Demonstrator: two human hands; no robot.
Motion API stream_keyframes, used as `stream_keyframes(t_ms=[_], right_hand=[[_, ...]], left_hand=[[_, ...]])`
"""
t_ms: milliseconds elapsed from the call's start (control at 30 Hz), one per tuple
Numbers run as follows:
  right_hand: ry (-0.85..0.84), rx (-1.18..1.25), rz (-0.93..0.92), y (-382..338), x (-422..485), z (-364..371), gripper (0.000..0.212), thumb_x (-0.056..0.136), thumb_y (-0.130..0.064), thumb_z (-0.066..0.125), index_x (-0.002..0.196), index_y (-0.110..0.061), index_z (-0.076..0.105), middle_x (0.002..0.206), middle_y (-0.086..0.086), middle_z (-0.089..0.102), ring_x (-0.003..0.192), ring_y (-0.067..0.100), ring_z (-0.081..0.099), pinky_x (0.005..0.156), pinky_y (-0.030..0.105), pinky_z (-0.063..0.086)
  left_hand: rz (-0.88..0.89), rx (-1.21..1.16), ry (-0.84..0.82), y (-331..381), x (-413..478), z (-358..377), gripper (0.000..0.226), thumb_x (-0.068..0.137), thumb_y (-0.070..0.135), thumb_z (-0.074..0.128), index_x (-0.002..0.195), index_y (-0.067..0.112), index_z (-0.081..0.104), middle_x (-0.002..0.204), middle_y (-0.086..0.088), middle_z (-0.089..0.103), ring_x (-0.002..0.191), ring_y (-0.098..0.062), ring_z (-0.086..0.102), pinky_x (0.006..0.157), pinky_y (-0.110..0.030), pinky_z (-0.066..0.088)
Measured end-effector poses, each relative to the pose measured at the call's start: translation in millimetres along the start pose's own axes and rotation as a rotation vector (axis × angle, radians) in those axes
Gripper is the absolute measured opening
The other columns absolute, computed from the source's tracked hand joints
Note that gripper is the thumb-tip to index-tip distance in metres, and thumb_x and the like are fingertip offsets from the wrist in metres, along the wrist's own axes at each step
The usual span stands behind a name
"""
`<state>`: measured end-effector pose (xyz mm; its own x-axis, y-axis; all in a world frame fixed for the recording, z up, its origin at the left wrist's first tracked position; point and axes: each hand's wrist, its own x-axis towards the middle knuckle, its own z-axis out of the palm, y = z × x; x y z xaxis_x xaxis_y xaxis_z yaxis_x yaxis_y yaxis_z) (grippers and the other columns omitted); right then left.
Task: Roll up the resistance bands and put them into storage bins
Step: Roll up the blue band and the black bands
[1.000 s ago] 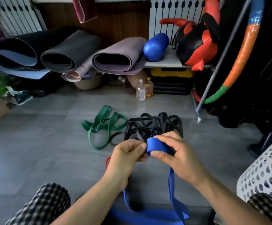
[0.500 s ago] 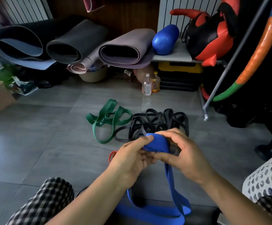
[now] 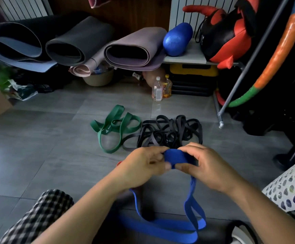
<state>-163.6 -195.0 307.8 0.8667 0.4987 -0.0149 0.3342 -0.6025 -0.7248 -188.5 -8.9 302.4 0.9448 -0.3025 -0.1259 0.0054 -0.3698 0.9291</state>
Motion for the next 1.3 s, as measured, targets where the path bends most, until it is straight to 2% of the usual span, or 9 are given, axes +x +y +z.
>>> stream_keyframes(t_ms=[100,267,433,600,767,833,967,1100,1300], right_hand=[[-0.016,0.084,0.014,0,-2,-4,0.025,0.078,-0.028,0.069,0.103,-0.026,0.063,0.093,-0.002,0.056,0.087,0.010,0.056,0.083,0.027,0.046],[0.105,0.767,0.034,-3,-5,-5,0.033,0.065,-0.030,0.078,0.096,-0.025,0.070,0.103,0.000,0.065,0.097,0.007,0.062,0.081,0.016,0.049],[0.251,1.113,0.014,-12,-8,24,0.066,0.053,-0.039,0.082,0.112,-0.016,0.062,0.110,0.002,0.069,0.105,0.012,0.063,0.080,0.016,0.050],[0.263,0.831,0.018,-8,-6,14,0.039,0.070,-0.029,0.070,0.106,-0.019,0.063,0.105,-0.003,0.070,0.101,0.011,0.064,0.087,0.024,0.051],[0.204,0.344,0.065,-3,-4,-2,0.039,0.074,-0.028,0.074,0.110,-0.020,0.062,0.094,-0.008,0.069,0.090,0.003,0.063,0.083,0.016,0.049],[0.197,0.081,0.082,0,-4,-5,0.042,0.076,-0.026,0.072,0.115,-0.020,0.060,0.094,-0.005,0.069,0.086,0.007,0.062,0.076,0.016,0.047],[0.058,-0.189,-0.022,-2,-6,1,0.047,0.077,-0.038,0.069,0.120,-0.025,0.054,0.104,-0.006,0.067,0.092,0.008,0.061,0.073,0.016,0.045],[-0.030,-0.202,0.000,-5,-7,0,0.065,0.076,-0.040,0.070,0.126,-0.024,0.032,0.104,-0.003,0.066,0.088,0.014,0.062,0.079,0.033,0.049],[-0.041,-0.148,-0.042,-5,-10,-2,0.055,0.074,-0.035,0.073,0.113,-0.027,0.035,0.088,-0.005,0.066,0.077,0.012,0.059,0.073,0.034,0.048]], left_hand=[[-0.028,-0.062,0.057,4,0,3,0.031,0.075,0.000,0.070,0.096,0.021,0.062,0.082,-0.011,0.071,0.076,-0.019,0.067,0.079,-0.032,0.054],[0.076,-0.638,0.194,11,-1,26,0.028,0.069,0.005,0.065,0.096,0.006,0.058,0.076,-0.005,0.071,0.071,-0.018,0.069,0.068,-0.024,0.054],[0.101,-0.908,0.255,9,1,42,0.027,0.074,0.005,0.065,0.099,0.004,0.057,0.084,-0.009,0.072,0.081,-0.020,0.070,0.072,-0.024,0.054],[0.067,-0.841,0.198,8,1,41,0.026,0.081,0.007,0.064,0.104,0.006,0.055,0.087,-0.008,0.072,0.084,-0.019,0.069,0.072,-0.025,0.054],[0.043,0.169,0.253,4,2,25,0.042,0.079,0.030,0.071,0.114,0.033,0.048,0.093,0.005,0.069,0.081,-0.010,0.067,0.077,-0.032,0.054],[0.055,0.152,0.272,7,1,17,0.059,0.075,0.025,0.074,0.123,0.041,0.044,0.100,0.008,0.065,0.083,-0.008,0.066,0.081,-0.027,0.053],[0.094,0.041,0.118,13,4,4,0.043,0.074,0.007,0.074,0.096,0.042,0.060,0.100,0.000,0.060,0.077,-0.017,0.068,0.078,-0.035,0.055],[0.031,0.036,0.062,13,5,7,0.040,0.067,0.007,0.079,0.091,0.035,0.064,0.095,0.005,0.060,0.067,-0.011,0.064,0.073,-0.021,0.053],[0.078,-0.020,0.067,14,0,13,0.034,0.066,0.000,0.078,0.092,0.019,0.067,0.093,0.002,0.060,0.066,-0.017,0.064,0.072,-0.033,0.055]])
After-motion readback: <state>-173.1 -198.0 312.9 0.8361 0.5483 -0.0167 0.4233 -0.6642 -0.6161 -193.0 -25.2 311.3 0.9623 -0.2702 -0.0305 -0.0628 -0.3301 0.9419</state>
